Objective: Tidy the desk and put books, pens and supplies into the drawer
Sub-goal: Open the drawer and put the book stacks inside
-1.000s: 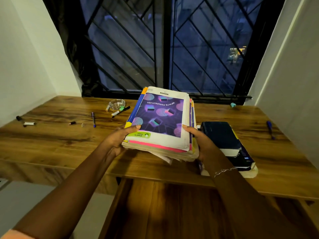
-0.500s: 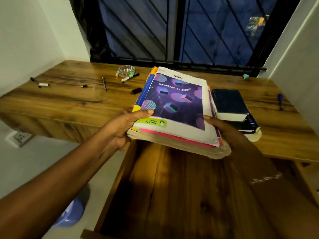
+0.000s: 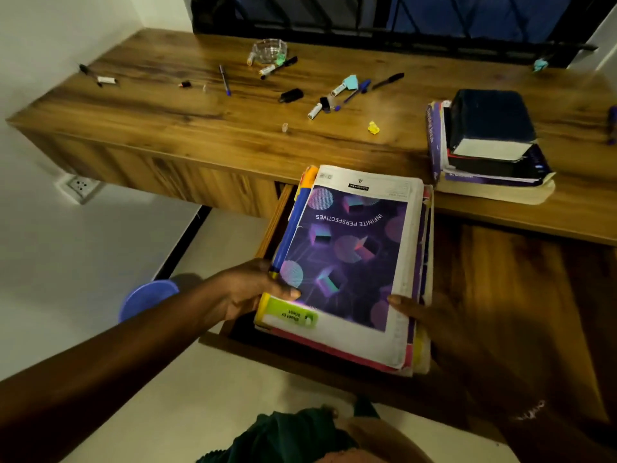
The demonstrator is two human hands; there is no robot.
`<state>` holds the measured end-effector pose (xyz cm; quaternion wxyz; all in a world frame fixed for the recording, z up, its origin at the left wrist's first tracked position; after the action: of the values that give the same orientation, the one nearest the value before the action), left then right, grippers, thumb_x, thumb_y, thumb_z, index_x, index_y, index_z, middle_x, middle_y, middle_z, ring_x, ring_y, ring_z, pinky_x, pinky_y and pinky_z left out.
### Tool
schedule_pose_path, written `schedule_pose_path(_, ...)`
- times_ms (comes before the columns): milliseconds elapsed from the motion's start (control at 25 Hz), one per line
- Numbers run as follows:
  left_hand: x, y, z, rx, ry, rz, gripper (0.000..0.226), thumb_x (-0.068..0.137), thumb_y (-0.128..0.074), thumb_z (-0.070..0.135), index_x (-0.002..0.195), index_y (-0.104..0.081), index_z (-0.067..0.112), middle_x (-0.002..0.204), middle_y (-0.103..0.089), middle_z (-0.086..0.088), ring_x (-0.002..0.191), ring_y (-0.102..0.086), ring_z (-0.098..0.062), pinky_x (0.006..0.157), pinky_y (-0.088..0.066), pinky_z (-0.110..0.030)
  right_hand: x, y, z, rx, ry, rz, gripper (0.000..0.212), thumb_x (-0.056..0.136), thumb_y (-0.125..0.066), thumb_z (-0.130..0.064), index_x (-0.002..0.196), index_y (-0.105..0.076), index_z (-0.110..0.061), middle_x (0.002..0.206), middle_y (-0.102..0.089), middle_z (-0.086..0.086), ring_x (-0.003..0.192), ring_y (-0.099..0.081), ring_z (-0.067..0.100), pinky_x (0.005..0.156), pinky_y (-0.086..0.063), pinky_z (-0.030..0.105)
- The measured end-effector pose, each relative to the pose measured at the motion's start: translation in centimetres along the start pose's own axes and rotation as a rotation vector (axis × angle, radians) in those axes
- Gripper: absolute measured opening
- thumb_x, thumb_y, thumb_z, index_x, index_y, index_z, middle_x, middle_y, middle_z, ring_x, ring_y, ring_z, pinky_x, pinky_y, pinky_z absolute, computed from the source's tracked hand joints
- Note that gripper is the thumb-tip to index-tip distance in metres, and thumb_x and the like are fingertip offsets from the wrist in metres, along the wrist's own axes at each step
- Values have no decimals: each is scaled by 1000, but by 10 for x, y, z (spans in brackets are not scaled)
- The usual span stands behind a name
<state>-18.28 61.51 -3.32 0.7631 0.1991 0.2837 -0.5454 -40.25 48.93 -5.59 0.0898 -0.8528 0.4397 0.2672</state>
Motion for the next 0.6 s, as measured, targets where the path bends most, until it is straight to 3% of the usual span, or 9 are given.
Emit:
schedule_pose_path(80, 7, 1, -7, 87, 41, 56, 22, 76, -62, -12, 81, -58, 9, 66, -70, 0, 67, -64, -11, 57, -51, -17, 1, -7, 9, 38, -31, -50, 16, 82, -61, -8, 87, -58, -23, 90, -63, 6, 84, -60, 20, 87, -48, 47)
schedule_pose_path(120, 10, 0, -9, 127, 52, 71, 22, 76, -62, -12, 81, -56, 9, 73, -67, -2, 70, -62, -11, 56, -51, -15, 3, -9, 12, 51, -32, -78, 19, 82, -60, -6, 83, -59, -24, 89, -64, 4, 87, -60, 20, 87, -48, 46)
schedule_pose_path(240, 18, 0, -19, 224, 86, 131, 25, 76, -63, -11, 93, -55, 5, 87, -62, -5, 79, -60, -14, 57, -51, -14, 4, -13, 16, 21, -15, -125, 21, 83, -59, -1, 95, -64, -18, 83, -65, -4, 85, -62, 13, 73, -50, 30)
schedule_pose_path(360, 20, -1, -30, 248, 83, 125, 42, 77, -64, -8, 115, -55, 7, 96, -65, -7, 88, -62, -17, 72, -55, -19, 5, -12, 21, 68, -41, -117, 21, 83, -59, 0, 85, -62, -20, 80, -63, -1, 78, -60, 13, 72, -49, 32)
schedule_pose_path(440, 19, -1, -38, 269, 103, 100, 38, 81, -63, 0, 118, -54, 7, 102, -65, -7, 94, -63, -19, 82, -54, -26, 7, -11, 32, 112, -111, -93, 21, 81, -62, -3, 89, -58, -21, 83, -62, 2, 79, -59, 16, 70, -49, 34)
schedule_pose_path(520, 14, -4, -42, 326, 130, 112, 31, 84, -62, 6, 113, -52, 7, 95, -61, -1, 89, -59, -13, 72, -50, -15, 6, -11, 44, 132, -174, -63, 29, 79, -65, -3, 93, -53, -25, 84, -60, 3, 78, -58, 17, 72, -48, 37)
schedule_pose_path(600, 12, -8, -45, 398, 175, 127, 38, 84, -63, 8, 118, -49, 2, 102, -60, -6, 90, -56, -14, 68, -47, -14, 6, -13, 52, 134, -195, -72, 30, 77, -66, -2, 94, -53, -23, 84, -61, 5, 79, -58, 19, 74, -49, 38)
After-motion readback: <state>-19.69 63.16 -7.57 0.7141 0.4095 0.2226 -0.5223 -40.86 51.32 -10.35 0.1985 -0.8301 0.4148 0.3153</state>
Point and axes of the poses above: each hand's wrist, its own x-axis towards the middle knuckle, its own y-axis out of the back of the hand, z = x × y, the point moved 1 cm from there along x, towards the middle knuckle
